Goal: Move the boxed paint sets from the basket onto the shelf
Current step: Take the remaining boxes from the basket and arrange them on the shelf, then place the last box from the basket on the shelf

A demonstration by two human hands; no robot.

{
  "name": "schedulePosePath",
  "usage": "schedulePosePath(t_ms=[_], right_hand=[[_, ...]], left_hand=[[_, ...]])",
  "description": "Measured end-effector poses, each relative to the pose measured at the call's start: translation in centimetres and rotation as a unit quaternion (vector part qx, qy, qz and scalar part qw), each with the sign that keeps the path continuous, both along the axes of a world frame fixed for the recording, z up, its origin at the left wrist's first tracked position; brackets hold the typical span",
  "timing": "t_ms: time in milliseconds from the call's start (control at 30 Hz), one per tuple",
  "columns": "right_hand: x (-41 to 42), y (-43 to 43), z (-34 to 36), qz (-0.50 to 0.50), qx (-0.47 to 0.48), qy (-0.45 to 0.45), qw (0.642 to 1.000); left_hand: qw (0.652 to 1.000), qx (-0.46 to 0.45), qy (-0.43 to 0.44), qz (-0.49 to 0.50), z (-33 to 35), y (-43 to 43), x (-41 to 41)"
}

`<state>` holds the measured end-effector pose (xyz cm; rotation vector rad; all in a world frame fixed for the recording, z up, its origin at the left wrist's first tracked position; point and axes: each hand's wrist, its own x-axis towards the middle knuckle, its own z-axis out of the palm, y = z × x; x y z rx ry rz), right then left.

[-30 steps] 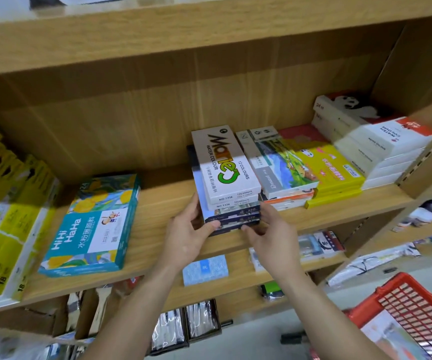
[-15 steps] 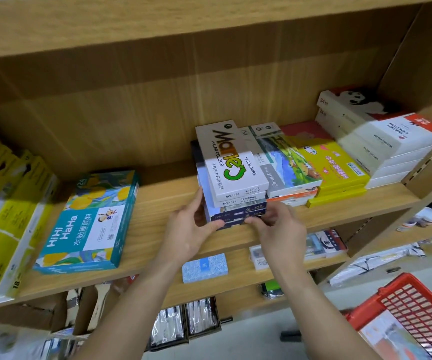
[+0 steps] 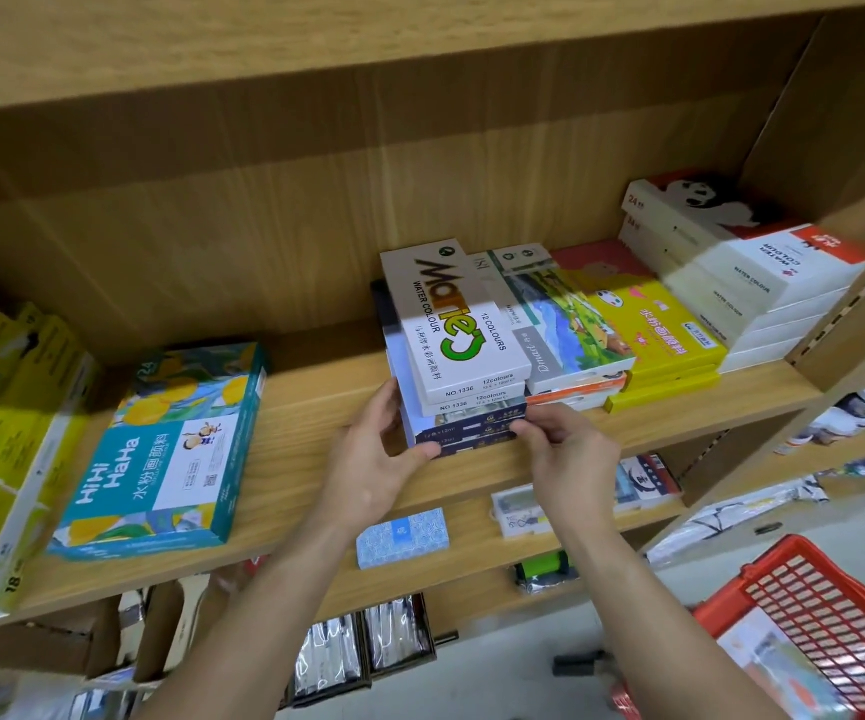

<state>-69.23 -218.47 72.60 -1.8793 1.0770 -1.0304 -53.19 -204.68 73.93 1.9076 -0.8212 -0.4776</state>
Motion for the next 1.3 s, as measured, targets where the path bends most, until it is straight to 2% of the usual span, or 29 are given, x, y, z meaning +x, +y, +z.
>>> schedulePosePath(t_ms=[233,300,367,433,500,567,667,733,867,967,1133,1300], right_hand=[[-0.6,0.4,1.6,0.044,0.011,0.038,0.998],[-2.2,0.6,2.3,0.039,0.003,0.046,0.998],[-5.1,0.5,2.7,0.019,-0.031,0.081,0.996],[-9.0,0.3,2.4,-0.004,-0.074,0.153,0.985],[-13.3,-0.3,1.7,-0.015,-0.061,0.239,0.969],[-17.5,-1.2,0.9,-0.016,-0.006,0.324,0.946],[-24.0,-2.9,-1.0,-0.001,0.079,0.427,0.901],[-28.5,-3.6,-2.7,0.004,0.131,0.454,0.881],[-37.7,-4.4,-7.5,-0.028,0.212,0.434,0.875],[-43.0,-4.7,-12.3,-0.062,0.293,0.404,0.864],[-46.6,-5.2,-21.2,-0.102,0.385,0.367,0.841],[-46.0,-8.2,-30.8,-0.137,0.449,0.322,0.822]], left_hand=[[0.999,0.002,-0.031,-0.032,0.1,0.7,-0.1],[0.999,-0.008,-0.031,-0.012,0.5,2.0,-0.8],[0.997,-0.022,-0.076,0.022,0.7,3.8,-2.2],[0.989,-0.025,-0.142,0.016,1.1,5.6,-4.5],[0.985,-0.019,-0.167,-0.043,1.3,5.9,-7.2],[0.975,0.013,-0.189,-0.115,1.0,4.9,-10.2],[0.950,0.107,-0.202,-0.211,-0.9,2.1,-14.9],[0.928,0.172,-0.200,-0.262,-3.1,-0.1,-17.9],[0.882,0.258,-0.197,-0.343,-8.3,-4.9,-24.6],[0.864,0.290,-0.177,-0.372,-12.3,-8.5,-29.2],[0.843,0.313,-0.182,-0.397,-19.6,-14.9,-33.9],[0.852,0.308,-0.194,-0.376,-28.0,-21.9,-35.9]])
